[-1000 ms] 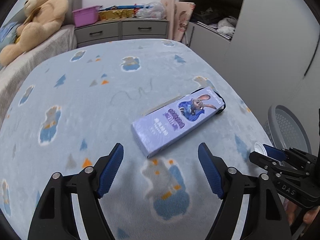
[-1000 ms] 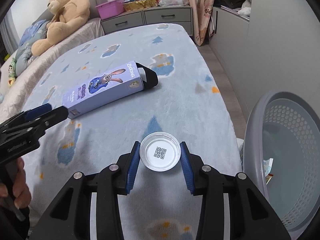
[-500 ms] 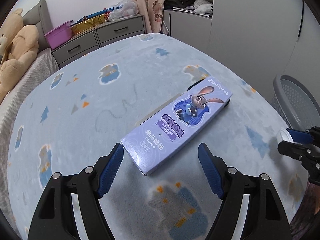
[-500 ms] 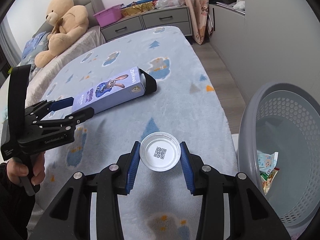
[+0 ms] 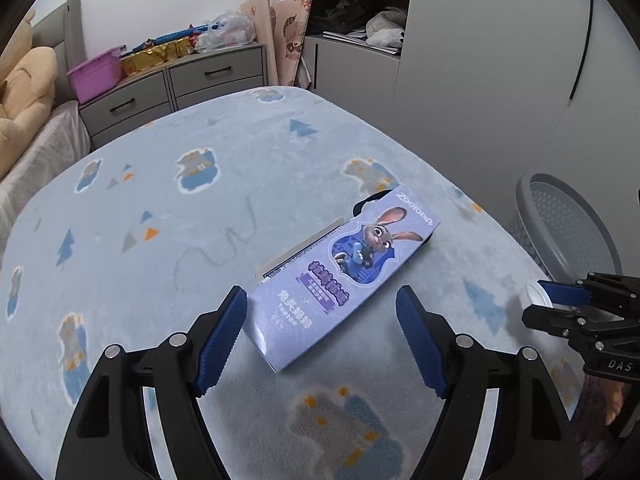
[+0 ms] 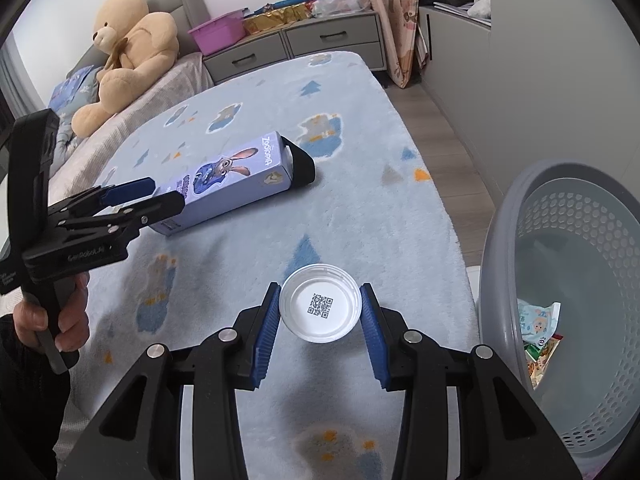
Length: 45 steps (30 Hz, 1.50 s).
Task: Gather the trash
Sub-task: 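Move the left tool toward the purple Zootopia box while the right holds the cap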
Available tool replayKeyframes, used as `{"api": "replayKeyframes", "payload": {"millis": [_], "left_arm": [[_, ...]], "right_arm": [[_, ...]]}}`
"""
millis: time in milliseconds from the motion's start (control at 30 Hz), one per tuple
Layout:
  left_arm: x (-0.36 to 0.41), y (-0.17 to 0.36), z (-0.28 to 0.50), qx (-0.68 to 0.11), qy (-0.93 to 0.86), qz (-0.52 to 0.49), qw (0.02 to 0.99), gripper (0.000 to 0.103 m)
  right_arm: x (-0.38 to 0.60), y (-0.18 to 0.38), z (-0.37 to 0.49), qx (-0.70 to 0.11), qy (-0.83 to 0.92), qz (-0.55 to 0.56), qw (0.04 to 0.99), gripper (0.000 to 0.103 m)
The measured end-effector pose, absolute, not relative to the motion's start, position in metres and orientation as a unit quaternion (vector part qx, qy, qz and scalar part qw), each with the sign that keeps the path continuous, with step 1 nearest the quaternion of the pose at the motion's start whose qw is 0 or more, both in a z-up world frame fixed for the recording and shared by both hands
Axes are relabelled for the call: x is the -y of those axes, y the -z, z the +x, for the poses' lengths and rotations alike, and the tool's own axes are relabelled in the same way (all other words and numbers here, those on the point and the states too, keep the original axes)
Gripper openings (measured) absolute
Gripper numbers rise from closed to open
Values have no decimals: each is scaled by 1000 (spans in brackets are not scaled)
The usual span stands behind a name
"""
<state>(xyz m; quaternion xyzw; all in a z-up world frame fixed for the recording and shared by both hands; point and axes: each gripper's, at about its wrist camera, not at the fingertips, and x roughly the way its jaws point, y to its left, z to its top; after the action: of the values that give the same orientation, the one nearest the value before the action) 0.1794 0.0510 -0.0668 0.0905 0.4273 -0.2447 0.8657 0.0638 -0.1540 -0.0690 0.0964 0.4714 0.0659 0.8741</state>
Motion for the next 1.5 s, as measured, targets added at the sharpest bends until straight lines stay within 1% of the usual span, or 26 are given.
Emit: {"api": "replayKeyframes", "payload": {"millis": [333, 533, 700, 833, 1233, 1367, 1500], "left_arm": [[-56, 67, 202, -433, 269, 60, 858, 74], [-51, 78, 208, -458, 282, 62, 841, 74], [-47, 80, 192, -464, 289, 60, 835, 76], [-41, 81, 173, -467, 287, 64, 834, 77], [-16, 89, 116, -490, 302, 11, 817, 77], [-6, 92, 111, -498, 288, -5, 818, 76], [1, 90, 117, -492, 250, 2, 834, 76]], "right_arm": [[156, 71, 64, -472, -65, 101, 873, 39], [157, 71, 65, -472, -66, 103, 873, 39], [162, 68, 63, -467, -65, 108, 875, 39], [164, 64, 60, -461, -66, 110, 878, 39], [178, 55, 40, -452, -56, 114, 883, 39], [182, 54, 35, -451, -52, 115, 884, 39], [186, 54, 30, -452, -48, 116, 883, 39]]}}
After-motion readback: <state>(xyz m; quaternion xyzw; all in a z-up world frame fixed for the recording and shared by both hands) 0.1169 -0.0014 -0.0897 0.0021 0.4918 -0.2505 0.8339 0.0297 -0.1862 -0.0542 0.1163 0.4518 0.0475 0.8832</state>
